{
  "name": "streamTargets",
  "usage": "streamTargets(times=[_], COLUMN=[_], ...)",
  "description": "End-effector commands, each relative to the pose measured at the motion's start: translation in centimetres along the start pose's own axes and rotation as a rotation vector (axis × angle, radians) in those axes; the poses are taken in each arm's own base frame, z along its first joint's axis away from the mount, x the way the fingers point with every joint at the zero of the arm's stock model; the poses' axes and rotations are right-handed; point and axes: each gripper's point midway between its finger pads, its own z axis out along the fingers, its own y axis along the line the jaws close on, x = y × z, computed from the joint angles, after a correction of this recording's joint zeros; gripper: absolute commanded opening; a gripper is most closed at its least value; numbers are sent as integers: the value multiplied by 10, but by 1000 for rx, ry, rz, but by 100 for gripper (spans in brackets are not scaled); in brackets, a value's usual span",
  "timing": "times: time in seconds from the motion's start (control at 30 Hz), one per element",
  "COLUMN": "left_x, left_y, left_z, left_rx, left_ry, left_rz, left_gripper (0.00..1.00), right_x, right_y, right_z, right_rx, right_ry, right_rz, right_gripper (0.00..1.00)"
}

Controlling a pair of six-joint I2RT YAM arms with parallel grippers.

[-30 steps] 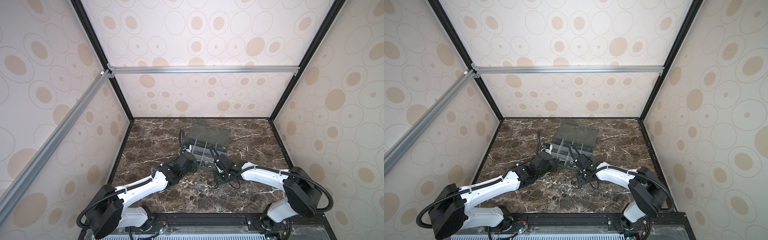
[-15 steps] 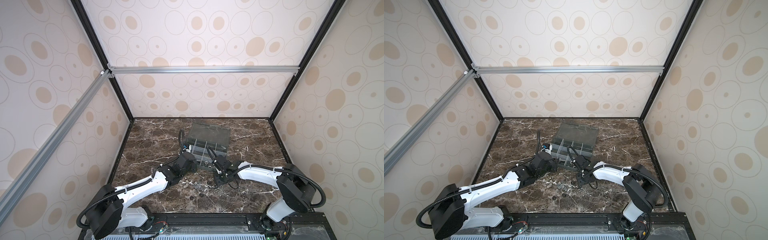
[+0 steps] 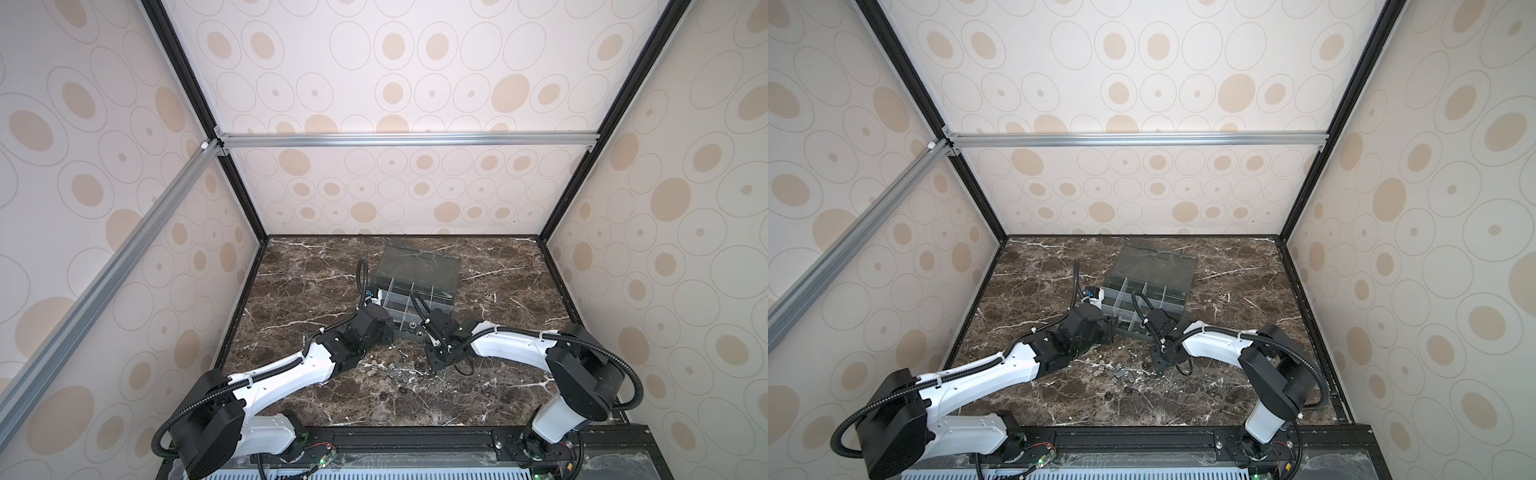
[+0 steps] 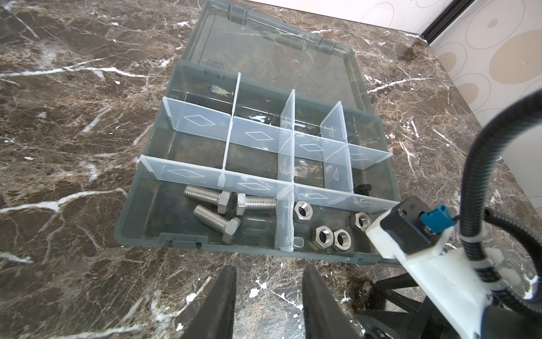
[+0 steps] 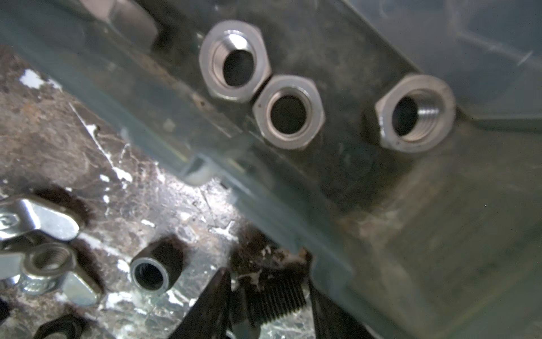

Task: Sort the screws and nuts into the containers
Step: 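Lower the right gripper beside the box edge and close it on a black bolt, then lift the black bolt with the right gripper and carry it over the compartment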

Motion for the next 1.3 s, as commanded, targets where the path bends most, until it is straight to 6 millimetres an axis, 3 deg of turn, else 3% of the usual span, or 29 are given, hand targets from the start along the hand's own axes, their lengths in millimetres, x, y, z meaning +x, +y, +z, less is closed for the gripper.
streamTargets(times=[0.0,0.17,0.37,0.6,0.9,1.07,1.27], left_x=[-12,-10,-7,-6,-3,-1,-2], left_y=[0,1,3,7,13,11,12], left_z=[-7,-7,-7,-10,-16,-17,-21], left_rx=[8,11,7,4,-1,21,21], left_ry=[-37,-36,-29,-37,-59,-52,-49], left_rz=[-31,-37,-42,-53,-55,-45,-41], left_gripper=[38,38,38,38,38,38,38], right_x=[8,9,8,-7,-65,-112,-146], right_y=[1,1,2,6,4,-5,-32], right_z=[5,4,0,-22,-73,-101,-104], right_rx=[5,5,-8,-24,5,-3,15], right_ry=[39,32,14,-48,-232,-370,-430], right_rz=[-16,-1,10,0,-23,24,123], right_gripper=[40,33,31,31,31,31,30])
